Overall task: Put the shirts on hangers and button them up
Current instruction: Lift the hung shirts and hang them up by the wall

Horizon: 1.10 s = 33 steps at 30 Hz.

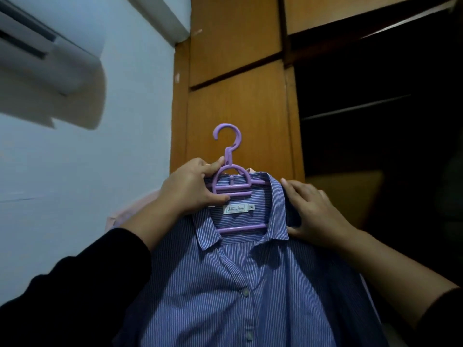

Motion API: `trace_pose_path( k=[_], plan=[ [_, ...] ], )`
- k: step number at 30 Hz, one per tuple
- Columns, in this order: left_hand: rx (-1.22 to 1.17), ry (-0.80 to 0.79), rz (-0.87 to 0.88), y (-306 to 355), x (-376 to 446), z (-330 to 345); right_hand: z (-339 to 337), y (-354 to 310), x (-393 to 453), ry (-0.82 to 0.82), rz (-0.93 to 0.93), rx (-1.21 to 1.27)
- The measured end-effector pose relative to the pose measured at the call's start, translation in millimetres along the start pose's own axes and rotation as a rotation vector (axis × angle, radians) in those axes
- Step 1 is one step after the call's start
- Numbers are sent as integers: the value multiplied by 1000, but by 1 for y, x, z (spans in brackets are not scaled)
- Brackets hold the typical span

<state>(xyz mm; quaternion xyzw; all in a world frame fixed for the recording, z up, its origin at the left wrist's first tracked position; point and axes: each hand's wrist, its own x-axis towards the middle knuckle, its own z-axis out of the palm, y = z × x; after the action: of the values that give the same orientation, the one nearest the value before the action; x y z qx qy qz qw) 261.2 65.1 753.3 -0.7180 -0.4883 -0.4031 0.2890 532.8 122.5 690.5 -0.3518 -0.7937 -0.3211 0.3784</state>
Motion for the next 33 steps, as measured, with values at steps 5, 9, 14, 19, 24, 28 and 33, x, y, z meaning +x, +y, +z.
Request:
trace_pose_path(
  k=[5,9,14,19,24,28,33],
  plan=[
    [-104,-40,-66,22,48,49,1,80,-11,19,102,33],
    [-152,-9,-77,28,78,80,-5,136,-20,53,216,-81],
    [-89,-29,-23,26,112,109,-18,186,-15,-7,321,-193],
    [-13,86,-46,21,133,138,-21,216,-1,-34,356,-233],
    [39,132,-13,19,152,163,-10,236,1,-44,376,-215],
    [28,117,-22,14,163,182,-2,256,-10,-37,420,-174],
    [132,140,-28,12,173,196,9,286,-21,-7,406,-228]
  ],
)
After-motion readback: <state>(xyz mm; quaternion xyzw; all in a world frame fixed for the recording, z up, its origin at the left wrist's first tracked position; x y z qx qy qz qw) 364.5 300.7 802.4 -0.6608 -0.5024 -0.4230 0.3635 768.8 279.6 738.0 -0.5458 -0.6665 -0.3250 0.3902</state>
